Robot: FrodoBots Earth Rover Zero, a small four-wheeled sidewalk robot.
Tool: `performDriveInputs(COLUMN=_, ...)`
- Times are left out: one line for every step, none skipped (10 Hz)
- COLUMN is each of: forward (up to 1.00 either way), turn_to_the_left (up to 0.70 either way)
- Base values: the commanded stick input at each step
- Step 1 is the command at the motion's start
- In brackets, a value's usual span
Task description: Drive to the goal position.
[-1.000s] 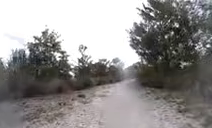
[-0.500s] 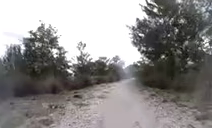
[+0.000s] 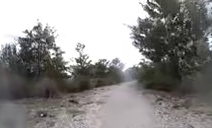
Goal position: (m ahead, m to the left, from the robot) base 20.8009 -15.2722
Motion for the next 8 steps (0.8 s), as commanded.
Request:
performDriveInputs(forward=0.6, turn_to_the_left=0.0)
performDriveInputs(forward=0.6, turn_to_the_left=0.0)
performDriveInputs(forward=0.6, turn_to_the_left=0.0)
performDriveInputs(forward=0.6, turn_to_the_left=0.0)
performDriveInputs(forward=0.6, turn_to_the_left=0.0)
performDriveInputs(forward=0.6, turn_to_the_left=0.0)
performDriveInputs(forward=0.6, turn_to_the_left=0.0)
performDriveInputs(forward=0.6, turn_to_the_left=0.0)
